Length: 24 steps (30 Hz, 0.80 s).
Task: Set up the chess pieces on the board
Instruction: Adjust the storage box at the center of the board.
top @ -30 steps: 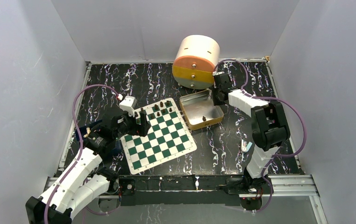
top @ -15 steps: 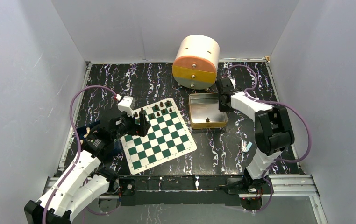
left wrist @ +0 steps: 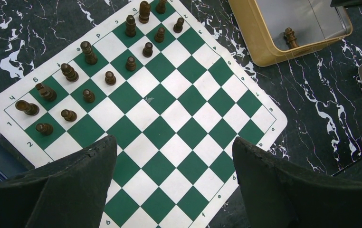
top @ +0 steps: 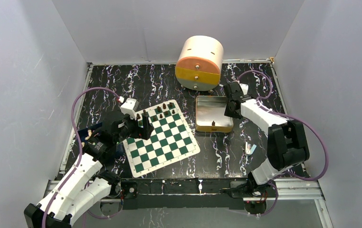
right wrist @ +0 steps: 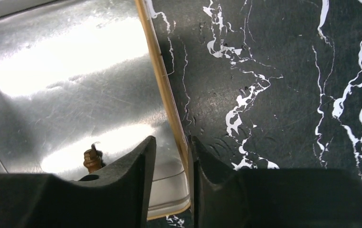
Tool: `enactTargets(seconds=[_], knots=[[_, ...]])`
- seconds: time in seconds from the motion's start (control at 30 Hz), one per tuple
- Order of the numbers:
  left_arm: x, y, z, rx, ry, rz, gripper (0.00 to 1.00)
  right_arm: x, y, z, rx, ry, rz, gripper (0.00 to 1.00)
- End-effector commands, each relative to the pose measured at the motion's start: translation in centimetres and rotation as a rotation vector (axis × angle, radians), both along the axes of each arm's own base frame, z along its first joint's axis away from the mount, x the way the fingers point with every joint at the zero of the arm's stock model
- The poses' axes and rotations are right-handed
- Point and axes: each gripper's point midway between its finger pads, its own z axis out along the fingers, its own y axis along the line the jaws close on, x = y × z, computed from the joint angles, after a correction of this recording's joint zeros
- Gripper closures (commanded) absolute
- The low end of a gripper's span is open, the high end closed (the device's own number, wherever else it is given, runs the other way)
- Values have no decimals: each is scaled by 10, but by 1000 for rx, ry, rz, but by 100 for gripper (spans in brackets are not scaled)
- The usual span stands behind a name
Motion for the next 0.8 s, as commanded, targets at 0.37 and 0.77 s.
enactTargets(seconds=[0.37, 0.77], knots=[[-2, -4, 12, -19, -48, -27, 13, 50, 51, 55, -118, -258, 812, 45], [-3, 0, 19, -31, -78, -6, 13, 116, 56, 42, -276, -334, 1131, 44]])
